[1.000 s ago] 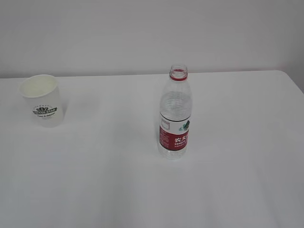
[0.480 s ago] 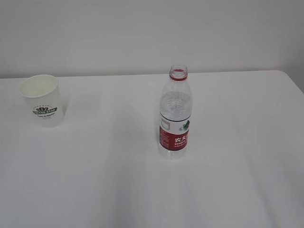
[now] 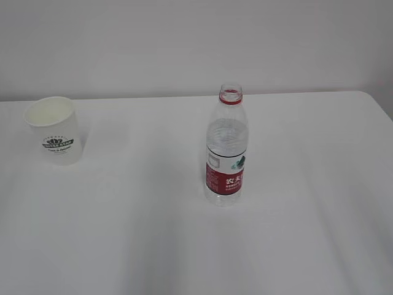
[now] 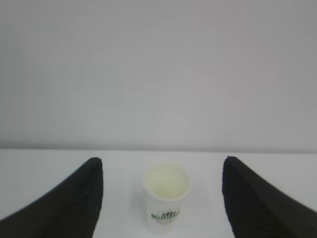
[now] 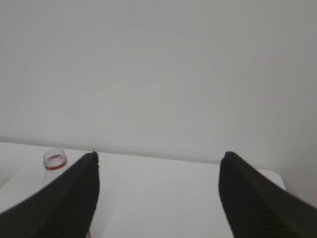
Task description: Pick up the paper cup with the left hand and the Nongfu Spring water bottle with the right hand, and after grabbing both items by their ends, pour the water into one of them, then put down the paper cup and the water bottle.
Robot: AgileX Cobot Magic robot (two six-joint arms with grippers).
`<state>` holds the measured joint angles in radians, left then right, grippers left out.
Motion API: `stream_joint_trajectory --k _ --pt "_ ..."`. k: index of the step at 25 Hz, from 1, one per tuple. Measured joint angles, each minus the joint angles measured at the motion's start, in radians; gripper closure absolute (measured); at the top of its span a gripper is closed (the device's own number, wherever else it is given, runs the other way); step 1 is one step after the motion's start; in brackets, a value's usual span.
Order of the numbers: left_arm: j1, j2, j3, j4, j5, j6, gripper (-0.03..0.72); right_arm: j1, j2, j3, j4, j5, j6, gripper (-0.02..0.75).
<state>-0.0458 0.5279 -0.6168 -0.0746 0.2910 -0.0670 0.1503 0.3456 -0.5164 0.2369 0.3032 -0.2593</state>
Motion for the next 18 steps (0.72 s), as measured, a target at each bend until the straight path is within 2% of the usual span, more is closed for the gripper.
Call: stream_joint_trajectory --k 3,7,18 --pt "-0.03 0.054 -0.002 -0.002 -0.103 0.0 0.151 0.0 0.023 0.0 0.044 -0.046 -0.004 0.165" --pt "-0.052 0.136 -0.002 -0.002 -0.12 0.0 0.151 0.0 0.048 0.0 0.115 -0.123 -0.013 0.165" --pt "-0.135 0.377 -0.002 -0.004 -0.163 0.0 0.17 0.0 0.142 0.0 0.125 -0.156 -0.198 0.166"
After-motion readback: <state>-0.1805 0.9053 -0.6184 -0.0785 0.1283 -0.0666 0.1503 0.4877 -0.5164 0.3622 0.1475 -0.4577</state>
